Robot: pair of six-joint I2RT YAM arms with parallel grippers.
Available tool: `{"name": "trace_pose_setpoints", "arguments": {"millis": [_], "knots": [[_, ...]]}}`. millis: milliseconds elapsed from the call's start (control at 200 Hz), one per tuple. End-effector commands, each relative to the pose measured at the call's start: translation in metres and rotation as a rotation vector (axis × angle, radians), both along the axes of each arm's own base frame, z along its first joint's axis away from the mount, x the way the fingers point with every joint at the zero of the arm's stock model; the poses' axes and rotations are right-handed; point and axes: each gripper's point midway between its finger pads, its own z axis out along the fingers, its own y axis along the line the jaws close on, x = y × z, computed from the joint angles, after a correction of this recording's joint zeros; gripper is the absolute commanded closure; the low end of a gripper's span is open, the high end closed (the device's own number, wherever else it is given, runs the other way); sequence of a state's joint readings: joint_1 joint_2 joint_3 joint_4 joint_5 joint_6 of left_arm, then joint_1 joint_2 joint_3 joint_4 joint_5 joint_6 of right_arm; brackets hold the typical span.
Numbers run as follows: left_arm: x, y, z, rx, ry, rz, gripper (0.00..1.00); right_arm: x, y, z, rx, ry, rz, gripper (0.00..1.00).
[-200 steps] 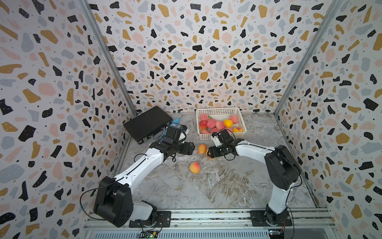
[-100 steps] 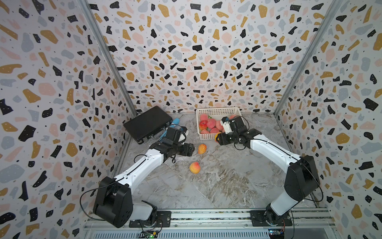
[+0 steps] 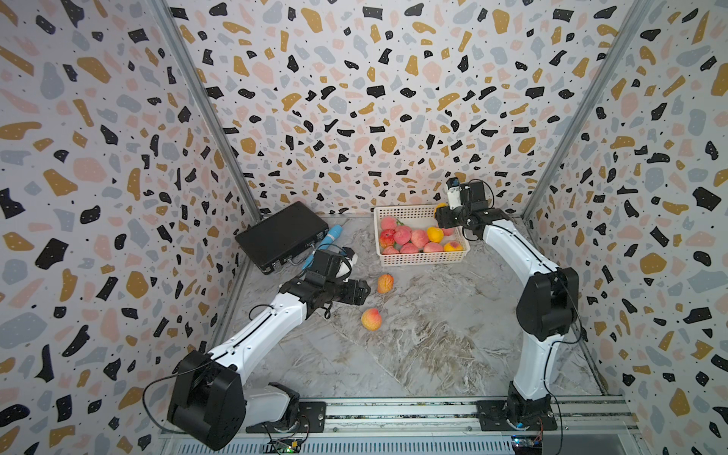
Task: Put the peaches into the basket
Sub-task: Pick up the peach from the center of the board, then place the peach in the basket.
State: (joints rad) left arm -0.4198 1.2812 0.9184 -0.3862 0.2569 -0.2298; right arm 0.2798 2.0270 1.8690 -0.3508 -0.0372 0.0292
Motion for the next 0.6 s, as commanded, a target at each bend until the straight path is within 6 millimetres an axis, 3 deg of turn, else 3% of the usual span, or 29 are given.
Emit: {"name": "trace_pose_setpoints", "arguments": {"millis": [0,325,420,591], "knots": [[0.001,-0.002,0.002,-0.028,-0.006,0.000,0.16,0.029,0.010,0.012,-0.010,-0.093,0.055,0.30],[0.002,-0.004,-0.008,-0.019,0.026,-0.006,0.16,0.094,0.022,-0.055,-0.005,-0.098,0.075,0.28],[0.001,-0.004,-0.011,-0.017,0.035,-0.005,0.16,0.102,0.024,-0.071,-0.002,-0.092,0.081,0.26],[0.002,-0.005,-0.013,-0.016,0.039,-0.008,0.16,0.107,0.026,-0.089,-0.006,-0.062,0.081,0.12]]}}
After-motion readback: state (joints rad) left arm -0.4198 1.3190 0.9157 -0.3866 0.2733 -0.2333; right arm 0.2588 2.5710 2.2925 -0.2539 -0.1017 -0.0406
